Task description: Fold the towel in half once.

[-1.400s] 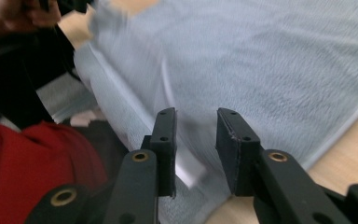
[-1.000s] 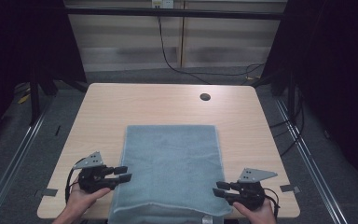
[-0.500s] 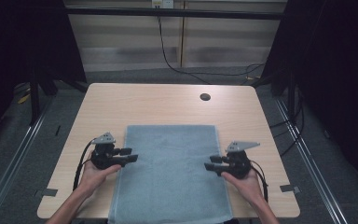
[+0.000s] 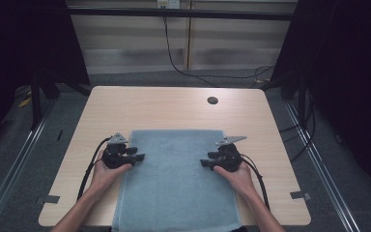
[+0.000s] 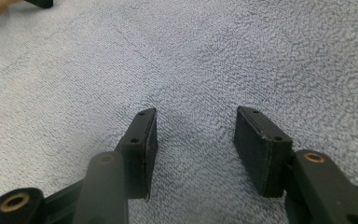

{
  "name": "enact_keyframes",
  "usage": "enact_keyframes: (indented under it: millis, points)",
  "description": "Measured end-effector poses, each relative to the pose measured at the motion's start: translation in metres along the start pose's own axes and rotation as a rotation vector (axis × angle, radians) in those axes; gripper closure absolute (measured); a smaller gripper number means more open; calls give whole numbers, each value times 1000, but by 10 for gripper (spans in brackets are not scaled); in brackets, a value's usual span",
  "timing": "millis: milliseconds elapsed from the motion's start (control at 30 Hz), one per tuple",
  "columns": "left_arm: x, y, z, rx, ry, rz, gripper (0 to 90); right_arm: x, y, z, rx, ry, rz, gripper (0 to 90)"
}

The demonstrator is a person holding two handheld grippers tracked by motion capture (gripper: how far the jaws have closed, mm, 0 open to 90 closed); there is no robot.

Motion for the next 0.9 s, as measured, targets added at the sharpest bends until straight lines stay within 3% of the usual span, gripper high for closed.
enact_keyframes:
  millis: [100,233,300,467,600,667,900]
  points:
    - [2,-4,-5,15,-11,-32,521,-4,-4,-5,-10,-25,3,488]
    - [6,-9,-7,-9,-3,-70,508,-3,-9,-11,-6,-4,43,490]
    - [11,-10,-9,-8,13,-56,503,-6,-10,-14,-3,-32,27,489]
    - [17,-14,-11,-10,0,-78,464,-17,-15,-22,-11,-89,-3,484]
    - [25,-18,-13,-27,-1,-87,444,-20,-22,-27,-38,-56,32,483]
    - [32,-20,-16,-17,-10,-100,387,-22,-24,-30,-41,-44,43,485]
    - [46,-31,-24,-38,-11,-142,400,-30,-36,-44,-48,-33,70,486]
Point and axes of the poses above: each handheld gripper's, and its own axes: y roughly forward along the jaws, z roughly out of its top, x roughly to its right, the point moved 2 cm from there along y, roughly forward along the jaws, and after that the axes turned 7 degrees about y, right-handed, at the moved point
